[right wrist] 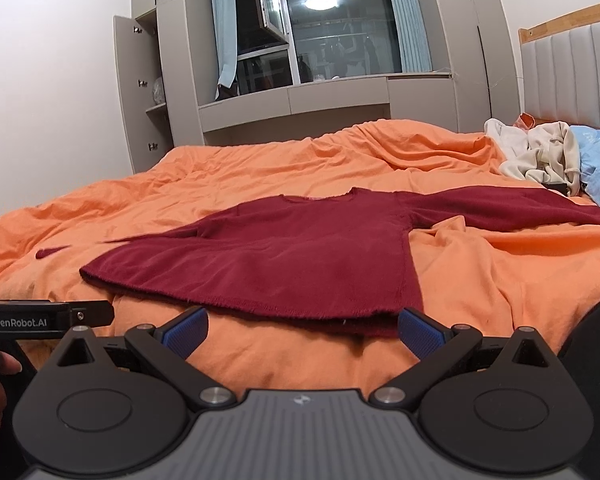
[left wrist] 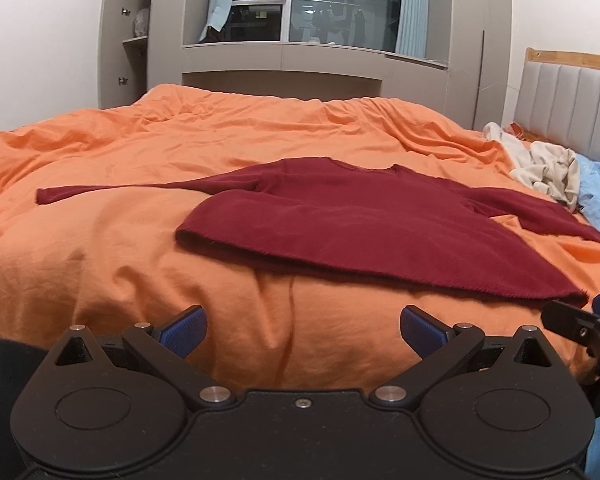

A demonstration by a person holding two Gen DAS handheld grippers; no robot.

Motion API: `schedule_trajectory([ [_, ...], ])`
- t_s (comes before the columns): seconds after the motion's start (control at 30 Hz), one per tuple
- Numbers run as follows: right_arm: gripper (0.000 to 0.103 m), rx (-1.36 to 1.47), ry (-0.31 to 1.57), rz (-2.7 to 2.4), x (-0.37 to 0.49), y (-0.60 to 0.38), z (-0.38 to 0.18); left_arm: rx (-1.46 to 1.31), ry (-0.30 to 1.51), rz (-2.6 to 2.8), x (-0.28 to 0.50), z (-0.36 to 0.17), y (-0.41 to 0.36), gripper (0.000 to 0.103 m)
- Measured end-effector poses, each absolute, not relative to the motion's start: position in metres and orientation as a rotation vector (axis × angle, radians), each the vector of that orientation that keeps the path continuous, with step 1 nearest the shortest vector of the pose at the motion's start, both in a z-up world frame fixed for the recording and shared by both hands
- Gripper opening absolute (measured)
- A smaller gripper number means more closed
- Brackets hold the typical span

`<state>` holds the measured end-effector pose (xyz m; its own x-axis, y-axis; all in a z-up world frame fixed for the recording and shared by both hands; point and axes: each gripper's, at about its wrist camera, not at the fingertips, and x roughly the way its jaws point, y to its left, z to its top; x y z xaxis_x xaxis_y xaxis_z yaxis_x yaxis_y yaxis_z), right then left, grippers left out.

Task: Fold small clothes
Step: 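Reach the right gripper to a sweater sleeve cuff and grasp it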

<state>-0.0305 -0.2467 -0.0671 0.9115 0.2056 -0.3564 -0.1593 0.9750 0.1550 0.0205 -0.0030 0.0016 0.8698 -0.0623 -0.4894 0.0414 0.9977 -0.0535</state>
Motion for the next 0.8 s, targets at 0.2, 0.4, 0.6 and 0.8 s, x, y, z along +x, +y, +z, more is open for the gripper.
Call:
schedule_trajectory([
  [0.2,0.103,0.159,0.337,0.166,-0.014,-0.261,-0.057,-0.014,0.508,-0.073,0.044,0.015,-0.019,0.103],
  [0.4,0.103,0.214,0.31,0.129,0.024,-0.297,-0.042,-0.013,0.512,-0.096,0.087,0.03,-0.037,0.103],
  [0.6,0.103,0.293,0.317,0.054,0.072,-0.351,-0.028,0.009,0.502,-0.144,0.148,0.045,-0.064,0.103],
  [0.8,0.103,0.3,0.319,-0.127,0.123,-0.42,-0.023,0.061,0.497,-0.217,0.218,0.048,-0.097,0.103],
])
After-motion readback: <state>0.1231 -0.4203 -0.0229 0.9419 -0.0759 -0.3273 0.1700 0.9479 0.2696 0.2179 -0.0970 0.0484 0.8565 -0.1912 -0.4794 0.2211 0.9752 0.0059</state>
